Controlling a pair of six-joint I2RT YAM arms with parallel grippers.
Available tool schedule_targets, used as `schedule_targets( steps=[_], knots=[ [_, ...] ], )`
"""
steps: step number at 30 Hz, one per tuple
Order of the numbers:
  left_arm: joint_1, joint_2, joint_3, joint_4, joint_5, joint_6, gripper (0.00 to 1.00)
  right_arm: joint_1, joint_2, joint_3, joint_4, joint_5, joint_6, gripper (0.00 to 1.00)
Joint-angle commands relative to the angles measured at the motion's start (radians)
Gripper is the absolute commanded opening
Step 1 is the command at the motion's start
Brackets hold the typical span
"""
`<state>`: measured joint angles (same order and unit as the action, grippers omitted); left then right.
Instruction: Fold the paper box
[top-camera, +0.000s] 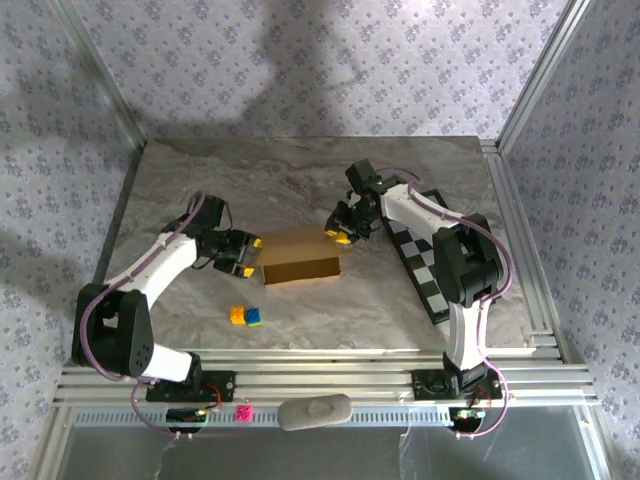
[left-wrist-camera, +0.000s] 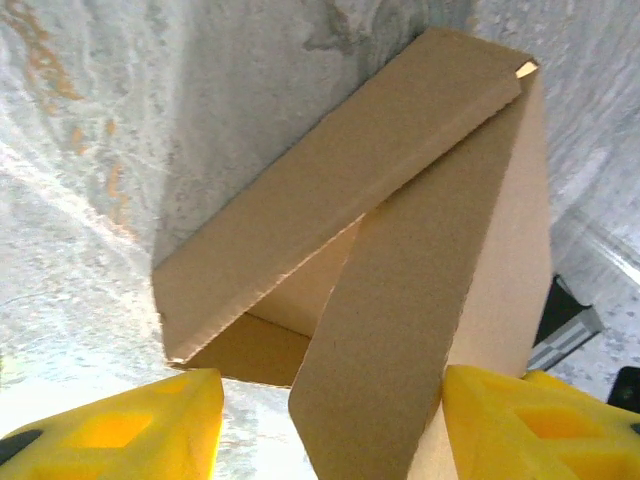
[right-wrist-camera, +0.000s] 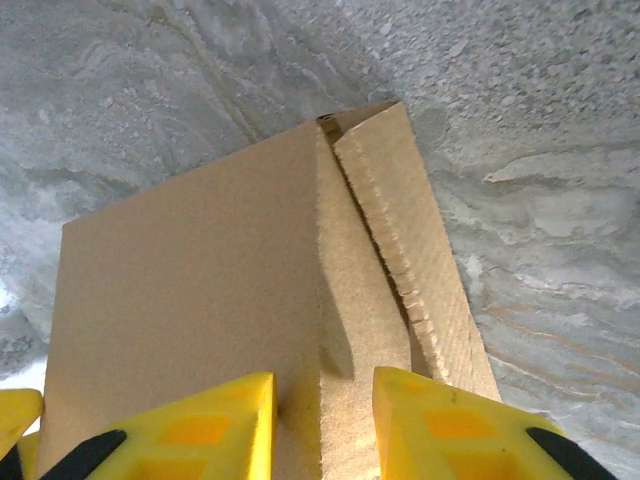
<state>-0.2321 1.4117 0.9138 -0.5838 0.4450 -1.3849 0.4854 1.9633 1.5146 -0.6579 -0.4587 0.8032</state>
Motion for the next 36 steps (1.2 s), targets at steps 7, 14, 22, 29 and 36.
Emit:
schedule_targets(
  steps=[7, 14, 22, 29, 36],
  knots=[
    [-0.009, 0.063, 0.116, -0.198, -0.092, 0.25, 0.59, 0.019, -0.04, -0.038, 0.023, 0.093, -0.057, 0.3],
    [-0.026, 0.1, 0.07, -0.106, -0.07, 0.26, 0.56, 0.028, -0.039, -0.047, 0.026, 0.121, -0.082, 0.29],
    [-0.049, 0.162, 0.066, -0.101, -0.093, 0.306, 0.55, 0.04, -0.019, -0.036, -0.036, 0.176, -0.152, 0.3],
    [-0.051, 0.175, 0.063, -0.084, -0.108, 0.336, 0.53, 0.051, -0.021, -0.009, -0.112, 0.247, -0.271, 0.37],
    [-0.051, 0.099, 0.121, -0.176, -0.172, 0.368, 0.6, 0.048, -0.094, -0.02, -0.143, 0.24, -0.346, 0.5]
  ],
)
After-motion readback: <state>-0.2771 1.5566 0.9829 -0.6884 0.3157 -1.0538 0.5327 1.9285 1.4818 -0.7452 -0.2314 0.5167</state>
